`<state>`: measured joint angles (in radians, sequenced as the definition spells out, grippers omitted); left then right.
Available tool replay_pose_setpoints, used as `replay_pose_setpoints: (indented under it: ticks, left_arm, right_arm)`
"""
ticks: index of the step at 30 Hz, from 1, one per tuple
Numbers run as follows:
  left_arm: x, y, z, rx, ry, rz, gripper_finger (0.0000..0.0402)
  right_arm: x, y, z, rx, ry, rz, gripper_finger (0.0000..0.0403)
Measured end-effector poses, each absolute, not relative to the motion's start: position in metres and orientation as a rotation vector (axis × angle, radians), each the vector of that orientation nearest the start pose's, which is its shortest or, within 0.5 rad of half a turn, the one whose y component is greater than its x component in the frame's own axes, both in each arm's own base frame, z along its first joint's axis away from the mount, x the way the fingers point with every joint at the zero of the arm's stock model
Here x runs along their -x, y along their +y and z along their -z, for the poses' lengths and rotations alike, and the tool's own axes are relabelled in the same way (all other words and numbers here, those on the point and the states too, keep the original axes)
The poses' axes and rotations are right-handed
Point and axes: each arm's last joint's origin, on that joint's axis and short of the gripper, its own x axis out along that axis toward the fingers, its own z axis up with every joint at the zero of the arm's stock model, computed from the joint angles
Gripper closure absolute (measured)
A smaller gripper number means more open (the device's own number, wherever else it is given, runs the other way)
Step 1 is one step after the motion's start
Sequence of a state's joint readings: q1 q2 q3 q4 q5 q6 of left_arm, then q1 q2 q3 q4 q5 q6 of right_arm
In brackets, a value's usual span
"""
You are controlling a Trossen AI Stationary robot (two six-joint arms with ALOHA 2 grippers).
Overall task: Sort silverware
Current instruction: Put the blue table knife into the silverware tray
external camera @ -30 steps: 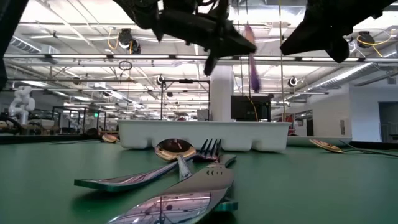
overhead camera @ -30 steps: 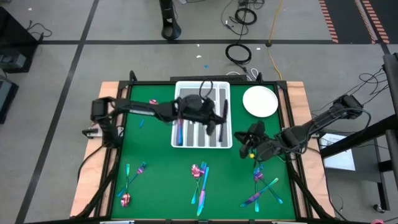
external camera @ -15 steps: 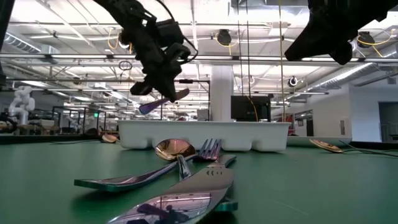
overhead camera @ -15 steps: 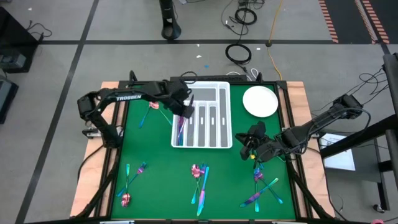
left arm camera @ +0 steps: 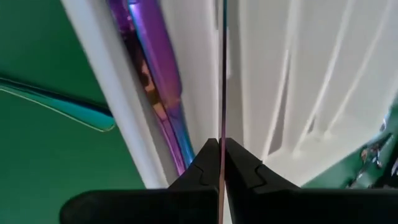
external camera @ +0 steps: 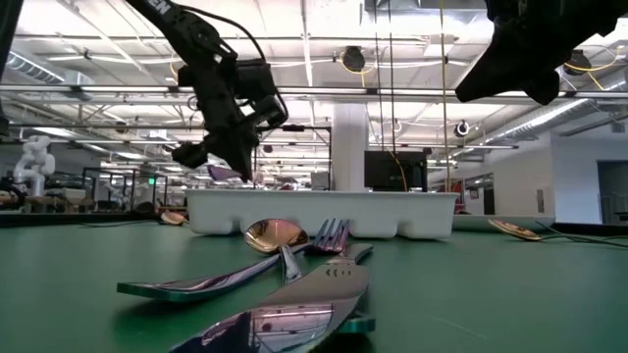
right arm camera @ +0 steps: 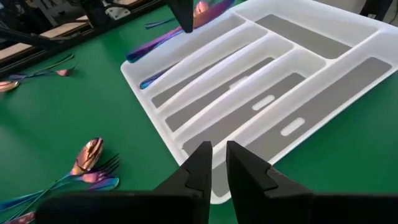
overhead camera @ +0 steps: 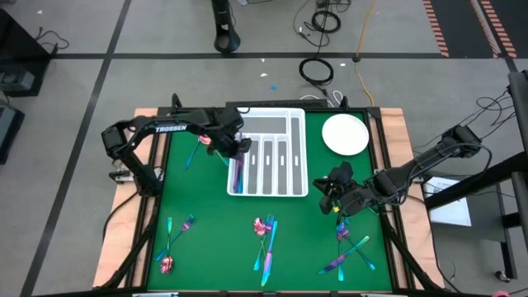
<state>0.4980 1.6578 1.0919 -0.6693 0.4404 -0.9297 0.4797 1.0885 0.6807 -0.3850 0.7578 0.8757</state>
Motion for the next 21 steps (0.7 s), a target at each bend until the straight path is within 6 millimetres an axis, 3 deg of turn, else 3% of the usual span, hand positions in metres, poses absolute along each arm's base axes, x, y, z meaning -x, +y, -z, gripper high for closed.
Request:
replay_pose_setpoints:
  ticks: [10, 21]
  left_arm:
    - [-0.289, 0.136, -0.178, 1.364, 1.067, -0.611, 0.0398]
    - [-0.288, 0.135, -0.177, 1.390, 1.079, -0.633, 0.0339]
  right_arm:
    - [-0.194, 0.079, -0.232, -0.380, 0.474, 0.512, 0.0364]
    - [-0.195, 0.079, -0.232, -0.384, 0.469, 0.510, 0.0364]
